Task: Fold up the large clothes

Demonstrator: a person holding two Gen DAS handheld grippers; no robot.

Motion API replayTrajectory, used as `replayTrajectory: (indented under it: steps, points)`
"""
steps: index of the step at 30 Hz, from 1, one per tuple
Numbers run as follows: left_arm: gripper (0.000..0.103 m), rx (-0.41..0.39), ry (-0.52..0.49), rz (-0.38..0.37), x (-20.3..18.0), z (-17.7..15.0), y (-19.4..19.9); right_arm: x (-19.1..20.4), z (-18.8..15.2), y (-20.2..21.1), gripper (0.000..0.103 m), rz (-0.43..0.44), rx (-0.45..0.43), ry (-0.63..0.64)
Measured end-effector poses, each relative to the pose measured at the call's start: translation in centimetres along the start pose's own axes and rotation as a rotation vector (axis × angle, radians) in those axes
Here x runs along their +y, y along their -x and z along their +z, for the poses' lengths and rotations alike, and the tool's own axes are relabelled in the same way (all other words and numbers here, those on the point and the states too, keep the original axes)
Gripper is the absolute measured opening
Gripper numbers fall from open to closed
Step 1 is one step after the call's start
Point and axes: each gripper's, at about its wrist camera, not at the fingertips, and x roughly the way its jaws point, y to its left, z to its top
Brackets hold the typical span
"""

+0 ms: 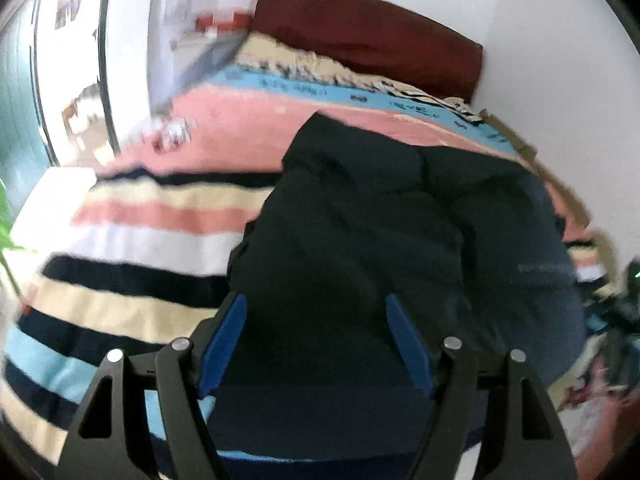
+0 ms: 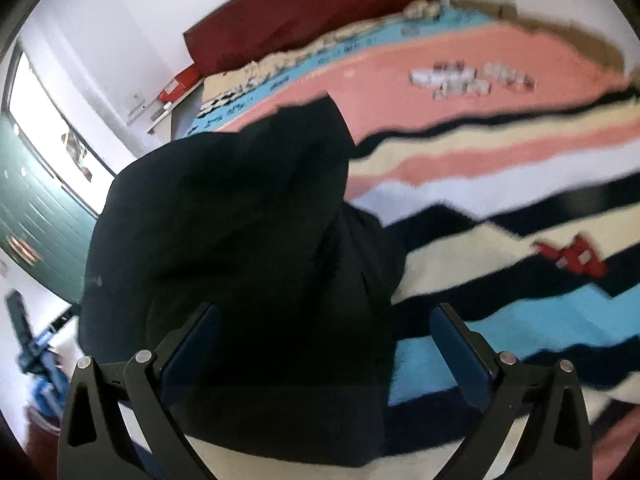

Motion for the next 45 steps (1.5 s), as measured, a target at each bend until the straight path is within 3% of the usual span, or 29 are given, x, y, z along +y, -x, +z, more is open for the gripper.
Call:
replayTrajectory:
  steps: [2, 6, 10, 12, 15, 20, 25, 28, 29, 30, 31, 32, 34, 36, 40, 45]
  points:
    - [0.071, 0.043, 0.050, -0.044, 2.1, 0.8, -1.0, -1.0, 0.6, -1.6, 0.102, 0.047, 0.052, -0.045]
    - [0.071, 0.160, 0.145, -0.211, 5.8, 2.1, -4.4, -2.4, 1.8, -4.2, 0.102, 0.161, 0.129, -0.108]
    - [0.075, 0.233, 0.196, -0.325, 7.5, 2.2, -7.8, -3.0, 2.2, -7.2, 0.102, 0.206, 0.215, -0.117]
    - [0.090, 0.256, 0.218, -0.346, 8.1, 1.9, -9.2, -3.2, 2.1, -8.5, 0.102, 0.242, 0.251, -0.133]
    - [0.099, 0.314, 0.253, -0.393, 8.6, 0.9, -11.7, -3.4, 1.8, -10.3, 0.102, 0.300, 0.298, -0.160]
    - [0.101, 0.328, 0.335, -0.502, 8.8, 0.0, -12.7, -3.2, 1.5, -11.6, 0.102, 0.395, 0.325, -0.178]
    - [0.101, 0.326, 0.316, -0.525, 7.5, -0.3, -13.2, -3.2, 1.3, -12.5, 0.102, 0.437, 0.322, -0.167]
    - [0.098, 0.273, 0.296, -0.502, 6.1, -0.6, -12.8, -2.5, 1.1, -13.1, 0.102, 0.434, 0.301, -0.156]
    - [0.093, 0.257, 0.288, -0.512, 5.5, -0.8, -12.5, -2.4, 1.1, -13.1, 0.102, 0.435, 0.296, -0.152]
    - [0.082, 0.239, 0.277, -0.534, 4.7, -1.0, -11.9, -2.3, 1.0, -13.1, 0.103, 0.434, 0.288, -0.149]
    - [0.076, 0.229, 0.270, -0.545, 4.2, -1.1, -11.5, -2.0, 0.9, -13.0, 0.098, 0.427, 0.274, -0.142]
    - [0.067, 0.212, 0.254, -0.547, 3.7, -1.1, -10.9, -1.7, 0.8, -12.7, 0.090, 0.428, 0.263, -0.133]
    - [0.053, 0.182, 0.242, -0.542, 3.0, -0.8, -9.8, -0.8, 1.0, -11.4, 0.054, 0.475, 0.214, -0.114]
    - [0.039, 0.145, 0.242, -0.546, 2.6, 0.0, -8.2, 0.7, 1.4, -10.2, 0.040, 0.475, 0.177, -0.062]
    - [0.032, 0.087, 0.207, -0.560, 1.4, 1.7, -5.3, 3.8, 2.7, -7.4, 0.026, 0.470, 0.099, 0.032]
    - [0.031, 0.034, 0.177, -0.587, 1.2, 2.9, -1.3, 6.2, 3.6, -3.8, 0.025, 0.493, 0.022, 0.076]
